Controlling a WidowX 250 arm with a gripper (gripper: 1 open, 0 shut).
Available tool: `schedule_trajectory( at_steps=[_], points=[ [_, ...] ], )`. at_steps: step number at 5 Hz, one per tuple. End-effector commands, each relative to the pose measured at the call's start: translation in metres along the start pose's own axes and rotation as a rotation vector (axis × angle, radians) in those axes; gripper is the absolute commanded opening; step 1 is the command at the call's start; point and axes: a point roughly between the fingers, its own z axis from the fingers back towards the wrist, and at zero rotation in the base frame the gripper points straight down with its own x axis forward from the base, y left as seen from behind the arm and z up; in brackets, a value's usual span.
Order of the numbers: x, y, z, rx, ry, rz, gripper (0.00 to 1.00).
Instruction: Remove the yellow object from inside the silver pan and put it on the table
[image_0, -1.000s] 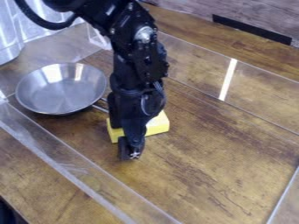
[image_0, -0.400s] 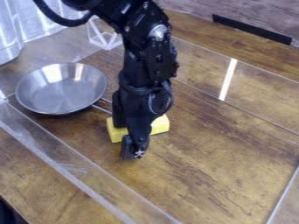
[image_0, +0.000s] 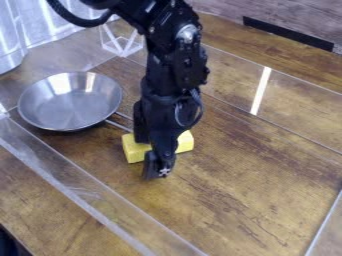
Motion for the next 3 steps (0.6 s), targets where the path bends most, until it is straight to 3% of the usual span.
schedule_trajectory(
  at_steps=[1, 2, 3],
  points=[
    [0.014, 0.011, 0.020, 0.040, -0.059, 0.009, 1.00],
    [0.017, 0.016, 0.027, 0.052, -0.072, 0.017, 0.00],
    [0.019, 0.019, 0.034, 0.058, -0.086, 0.032, 1.00]
  ],
)
